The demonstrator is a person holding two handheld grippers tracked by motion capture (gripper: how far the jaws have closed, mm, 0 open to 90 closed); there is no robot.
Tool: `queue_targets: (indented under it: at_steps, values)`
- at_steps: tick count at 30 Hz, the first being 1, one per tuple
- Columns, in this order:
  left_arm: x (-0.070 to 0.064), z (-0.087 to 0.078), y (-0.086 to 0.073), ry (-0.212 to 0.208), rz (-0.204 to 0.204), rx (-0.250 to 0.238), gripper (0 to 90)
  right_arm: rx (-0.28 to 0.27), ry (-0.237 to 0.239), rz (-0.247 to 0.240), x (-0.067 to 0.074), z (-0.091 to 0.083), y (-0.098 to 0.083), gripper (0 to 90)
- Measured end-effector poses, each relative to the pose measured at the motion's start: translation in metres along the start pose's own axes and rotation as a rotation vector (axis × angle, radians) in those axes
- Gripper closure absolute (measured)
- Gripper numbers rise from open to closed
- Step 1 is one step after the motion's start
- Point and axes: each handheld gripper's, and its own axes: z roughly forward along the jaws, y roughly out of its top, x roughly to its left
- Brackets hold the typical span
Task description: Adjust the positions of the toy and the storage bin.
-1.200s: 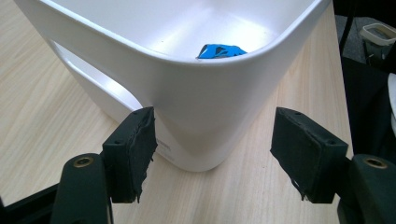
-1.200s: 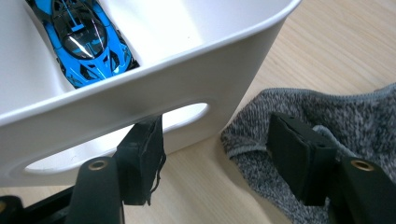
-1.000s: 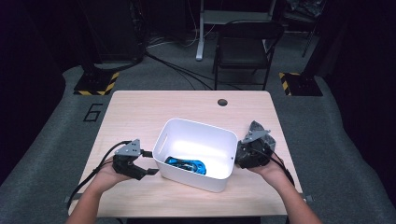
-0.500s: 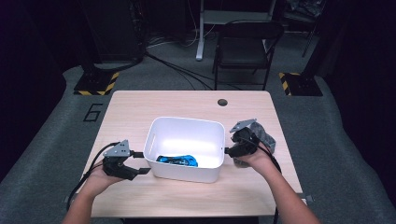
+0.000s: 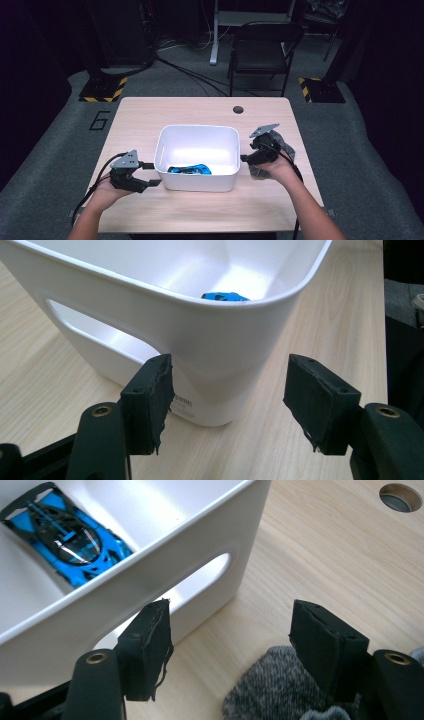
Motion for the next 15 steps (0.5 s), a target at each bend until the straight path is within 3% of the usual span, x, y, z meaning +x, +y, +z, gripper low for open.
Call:
queue_targets:
  at_steps: [7, 15]
  values:
    - [0.000, 0.001, 0.000, 0.005, -0.006, 0.002, 35.9, 0.008, 0.017, -0.037, 0.016, -0.017, -0.012, 31.0]
    - [0.002, 0.002, 0.000, 0.010, -0.020, 0.002, 35.9, 0.001, 0.080, -0.082, 0.042, -0.024, -0.030, 30.6]
